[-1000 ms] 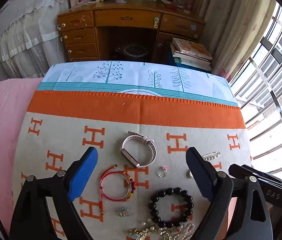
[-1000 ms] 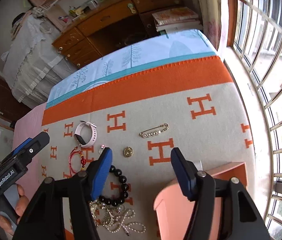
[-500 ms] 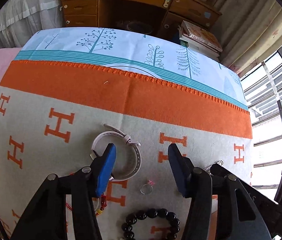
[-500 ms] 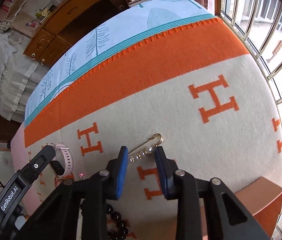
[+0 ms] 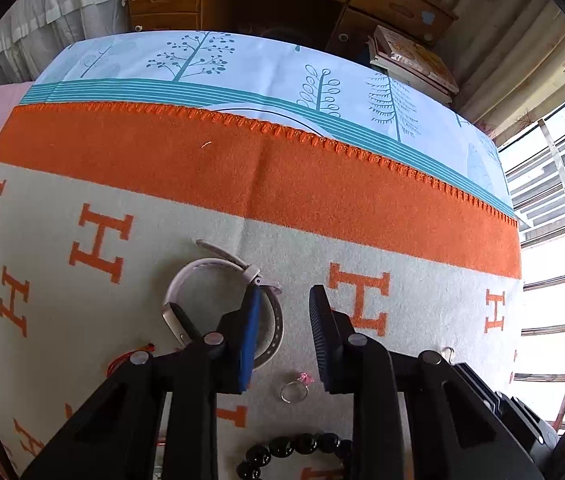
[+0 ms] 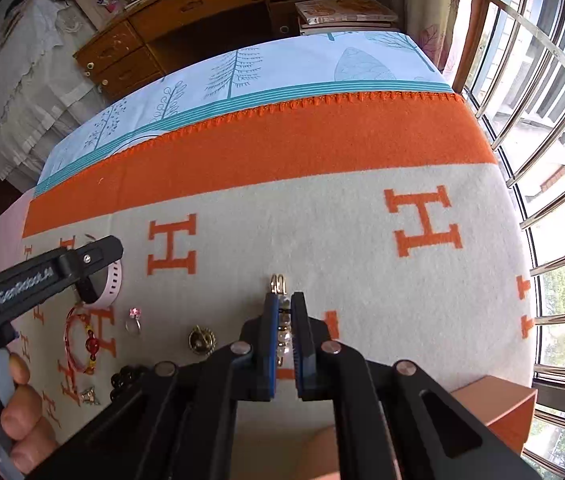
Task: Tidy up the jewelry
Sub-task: 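Grasp the white-strap watch with the left tool while the right tool grasps the gold safety pin, then carry watch and pin to the pink tray and open both tools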
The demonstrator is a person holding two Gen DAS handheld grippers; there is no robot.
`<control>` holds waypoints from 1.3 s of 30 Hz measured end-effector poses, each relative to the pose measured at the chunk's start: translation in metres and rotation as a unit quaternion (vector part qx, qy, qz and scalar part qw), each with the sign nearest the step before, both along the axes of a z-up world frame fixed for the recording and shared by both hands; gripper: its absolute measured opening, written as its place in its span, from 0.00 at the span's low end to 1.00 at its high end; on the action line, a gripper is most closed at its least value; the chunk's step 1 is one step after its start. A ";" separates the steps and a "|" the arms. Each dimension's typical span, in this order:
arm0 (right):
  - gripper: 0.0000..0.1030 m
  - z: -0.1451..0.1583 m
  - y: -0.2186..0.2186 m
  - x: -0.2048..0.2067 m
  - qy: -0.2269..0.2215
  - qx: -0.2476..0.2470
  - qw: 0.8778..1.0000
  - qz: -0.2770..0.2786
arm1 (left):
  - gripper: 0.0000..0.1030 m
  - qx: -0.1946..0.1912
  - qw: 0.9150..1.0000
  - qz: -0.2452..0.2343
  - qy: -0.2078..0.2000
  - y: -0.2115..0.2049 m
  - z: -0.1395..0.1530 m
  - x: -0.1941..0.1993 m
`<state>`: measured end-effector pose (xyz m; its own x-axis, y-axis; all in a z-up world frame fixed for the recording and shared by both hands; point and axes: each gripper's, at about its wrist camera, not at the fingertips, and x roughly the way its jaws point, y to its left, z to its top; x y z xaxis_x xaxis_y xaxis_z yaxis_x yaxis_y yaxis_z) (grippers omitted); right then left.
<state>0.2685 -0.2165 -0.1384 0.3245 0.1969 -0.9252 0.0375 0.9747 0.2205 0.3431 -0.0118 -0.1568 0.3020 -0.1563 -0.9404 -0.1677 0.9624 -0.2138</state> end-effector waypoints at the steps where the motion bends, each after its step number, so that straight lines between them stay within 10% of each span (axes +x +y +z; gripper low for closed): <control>1: 0.06 0.001 0.000 -0.002 -0.002 0.006 1.000 0.002 | 0.22 0.001 1.000 0.003 0.001 -0.001 -0.002 0.002; 12: 0.06 0.029 -0.007 -0.031 -0.036 0.070 0.997 0.012 | 0.02 0.045 0.999 0.011 0.006 -0.003 -0.007 0.004; 23: 0.06 0.069 -0.048 -0.094 -0.094 0.125 0.988 -0.007 | 0.01 0.043 0.992 -0.096 -0.068 -0.028 0.081 -0.064; 31: 0.06 0.049 -0.094 -0.152 -0.084 0.120 0.988 -0.042 | 0.02 0.015 0.971 -0.212 -0.109 -0.100 0.125 -0.139; 39: 0.06 0.007 -0.101 -0.183 -0.034 0.119 0.992 -0.032 | 0.02 0.004 0.948 -0.305 -0.093 -0.197 0.096 -0.186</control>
<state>0.0856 -0.3178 -0.1318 0.4036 0.3832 -0.8308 0.0749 0.8912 0.4474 0.1569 -0.2086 -0.0607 0.3186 -0.3489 -0.8813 0.4612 0.8694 -0.1775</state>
